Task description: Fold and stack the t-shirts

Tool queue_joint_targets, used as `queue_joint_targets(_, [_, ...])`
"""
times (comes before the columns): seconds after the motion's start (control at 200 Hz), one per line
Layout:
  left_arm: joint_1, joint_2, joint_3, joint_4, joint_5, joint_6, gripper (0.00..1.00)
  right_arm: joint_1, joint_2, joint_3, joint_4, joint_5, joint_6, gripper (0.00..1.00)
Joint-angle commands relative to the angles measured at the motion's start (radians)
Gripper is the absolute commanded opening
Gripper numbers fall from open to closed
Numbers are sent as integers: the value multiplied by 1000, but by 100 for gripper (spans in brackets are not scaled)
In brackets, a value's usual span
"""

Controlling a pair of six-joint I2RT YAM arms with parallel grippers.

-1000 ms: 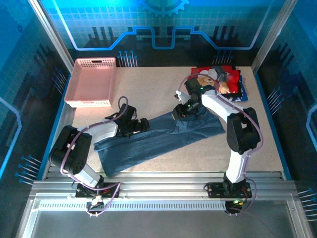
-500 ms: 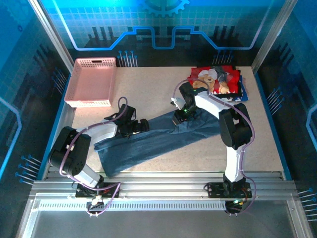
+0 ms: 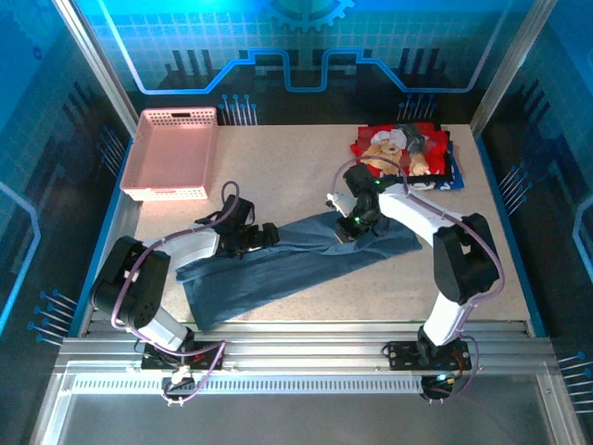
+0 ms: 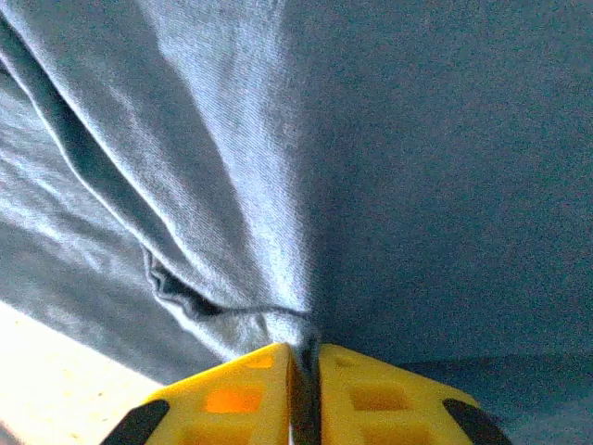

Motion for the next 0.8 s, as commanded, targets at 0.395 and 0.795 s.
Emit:
queue_joint_targets(0.395, [19, 18, -15, -11, 23, 19, 97, 23, -49, -121, -23, -16, 80, 26])
queue_joint_targets(0.795, [6, 46, 206, -73, 87, -20, 96, 34, -146, -232, -24, -44, 120, 26])
